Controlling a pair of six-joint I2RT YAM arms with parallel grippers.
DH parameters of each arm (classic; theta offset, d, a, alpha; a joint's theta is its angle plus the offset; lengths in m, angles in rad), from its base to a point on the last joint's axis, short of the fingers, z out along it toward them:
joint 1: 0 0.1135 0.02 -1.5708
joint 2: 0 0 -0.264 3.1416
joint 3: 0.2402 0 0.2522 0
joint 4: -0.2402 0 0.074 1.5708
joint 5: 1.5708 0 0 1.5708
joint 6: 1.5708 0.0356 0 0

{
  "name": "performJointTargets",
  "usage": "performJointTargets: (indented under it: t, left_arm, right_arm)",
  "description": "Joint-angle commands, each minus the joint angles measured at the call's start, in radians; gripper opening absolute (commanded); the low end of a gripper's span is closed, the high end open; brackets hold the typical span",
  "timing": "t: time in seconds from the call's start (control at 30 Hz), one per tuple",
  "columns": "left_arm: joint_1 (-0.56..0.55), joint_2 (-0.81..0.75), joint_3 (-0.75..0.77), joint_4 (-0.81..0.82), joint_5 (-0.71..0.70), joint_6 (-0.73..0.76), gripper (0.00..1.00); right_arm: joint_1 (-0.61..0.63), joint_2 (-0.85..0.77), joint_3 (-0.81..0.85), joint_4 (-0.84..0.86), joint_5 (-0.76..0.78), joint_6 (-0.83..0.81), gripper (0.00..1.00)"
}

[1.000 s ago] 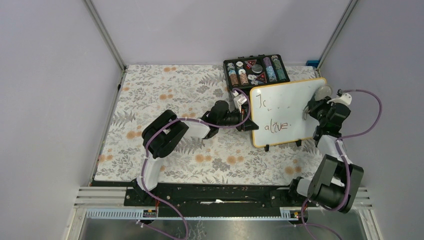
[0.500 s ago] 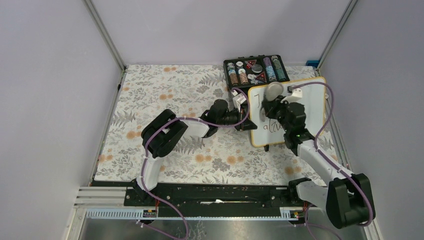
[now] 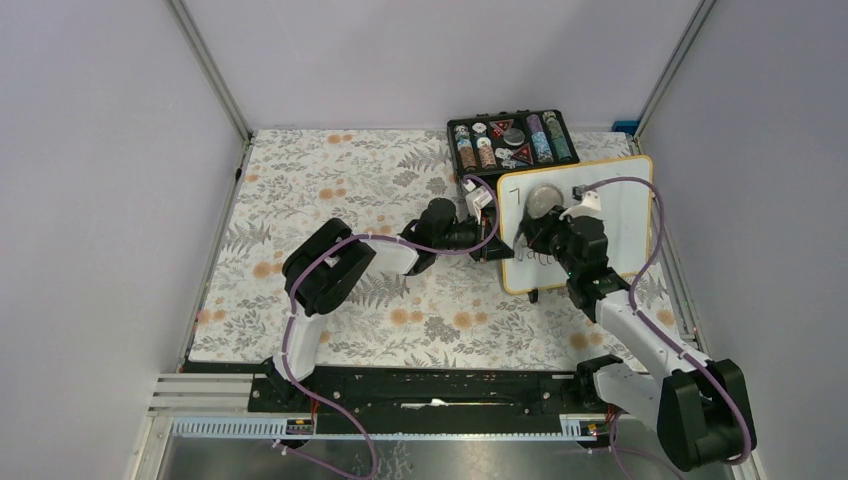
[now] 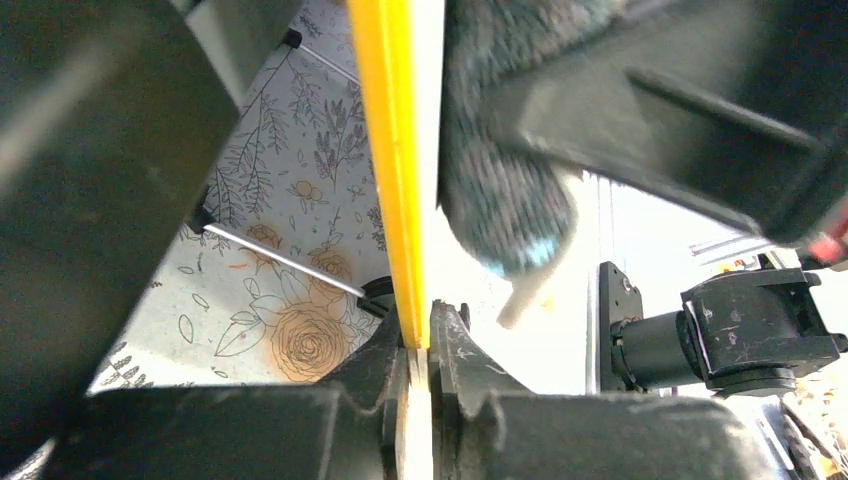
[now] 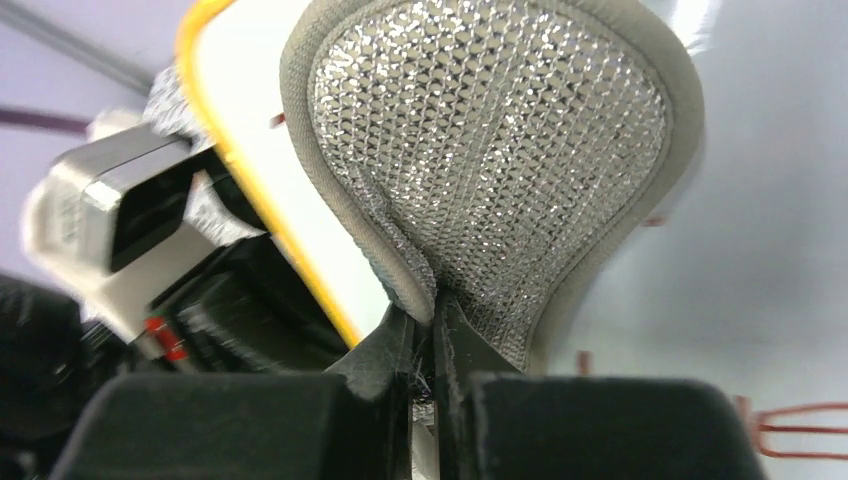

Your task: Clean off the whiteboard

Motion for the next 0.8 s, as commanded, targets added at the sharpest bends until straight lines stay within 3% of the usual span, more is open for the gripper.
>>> performJointTargets:
  t: [0.0,0.27,0.77]
  left_arm:
    - [0.06,0.076,0.006,-0.241,-0.157,-0.046,0.0]
    - [0.061,0.079,0.009,-0.246,-0.155,-0.046,0.0]
    - [0.06,0.082,0.011,-0.245,-0.15,-0.046,0.0]
  right_arm:
    - [-0.161,0.02,-0.035,-0.068,0.01,-0.045,0.0]
    - [-0.448,0.1,-0.042,-0.042,-0.076,-0.092,0.0]
    - [-0.801,0.248,-0.033,0.02,-0.089,0.022,0.0]
